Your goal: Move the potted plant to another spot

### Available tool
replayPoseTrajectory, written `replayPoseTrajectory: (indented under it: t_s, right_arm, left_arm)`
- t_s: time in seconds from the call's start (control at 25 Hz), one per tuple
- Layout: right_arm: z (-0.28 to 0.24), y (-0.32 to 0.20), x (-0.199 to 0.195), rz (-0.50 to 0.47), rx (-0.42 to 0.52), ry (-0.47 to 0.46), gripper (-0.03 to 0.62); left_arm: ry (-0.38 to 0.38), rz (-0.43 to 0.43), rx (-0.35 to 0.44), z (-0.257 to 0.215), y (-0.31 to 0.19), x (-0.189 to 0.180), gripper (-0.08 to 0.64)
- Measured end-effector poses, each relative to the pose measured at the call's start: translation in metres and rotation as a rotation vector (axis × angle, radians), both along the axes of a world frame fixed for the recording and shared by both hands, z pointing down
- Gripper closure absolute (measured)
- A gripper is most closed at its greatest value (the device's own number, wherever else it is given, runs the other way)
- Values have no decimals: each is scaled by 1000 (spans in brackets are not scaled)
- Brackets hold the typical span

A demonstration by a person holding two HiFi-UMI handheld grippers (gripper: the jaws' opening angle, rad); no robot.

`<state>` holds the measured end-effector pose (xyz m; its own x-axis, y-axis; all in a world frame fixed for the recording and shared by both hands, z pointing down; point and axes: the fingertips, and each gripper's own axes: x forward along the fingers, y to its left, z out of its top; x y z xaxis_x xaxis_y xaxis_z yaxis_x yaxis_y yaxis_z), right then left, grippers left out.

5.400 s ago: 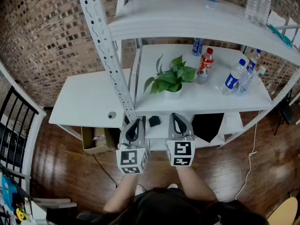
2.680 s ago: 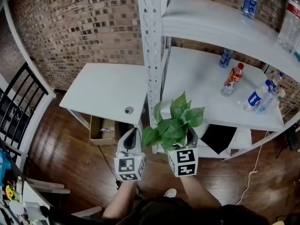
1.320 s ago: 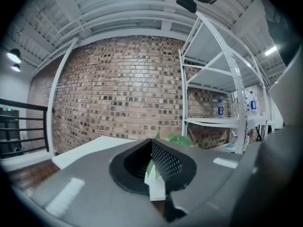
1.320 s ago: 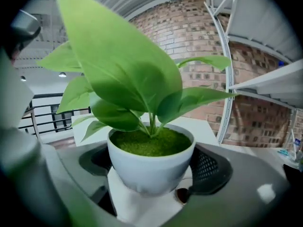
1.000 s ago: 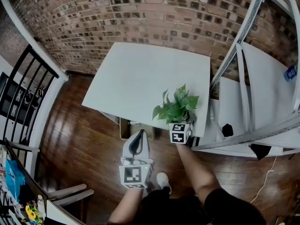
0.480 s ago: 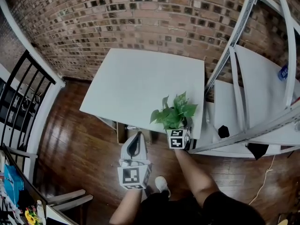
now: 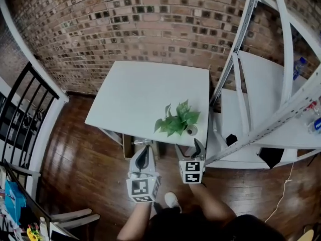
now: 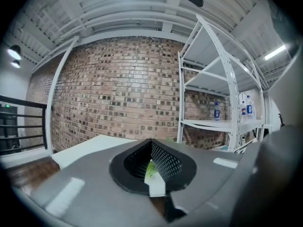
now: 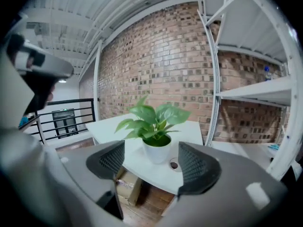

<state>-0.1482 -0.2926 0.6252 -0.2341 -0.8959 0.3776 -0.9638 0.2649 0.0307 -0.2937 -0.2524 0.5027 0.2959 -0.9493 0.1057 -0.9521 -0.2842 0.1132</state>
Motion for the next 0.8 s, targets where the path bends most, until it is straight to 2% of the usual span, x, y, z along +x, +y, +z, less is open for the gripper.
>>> replayPoseTrajectory:
  t_s: [0.28,0.48,0.8]
  right_arm:
    - [-100,40,20,-6,162,-13,576]
    - [-145,51,20,-39,236,-44,591]
    - [-157,66,18,-84,240,-36,591]
  left_arm:
    - [7,41,24,-15,15,39,548]
    - [3,64,61,-36,23,61,548]
    - [-17,78,55,-41,34,80,548]
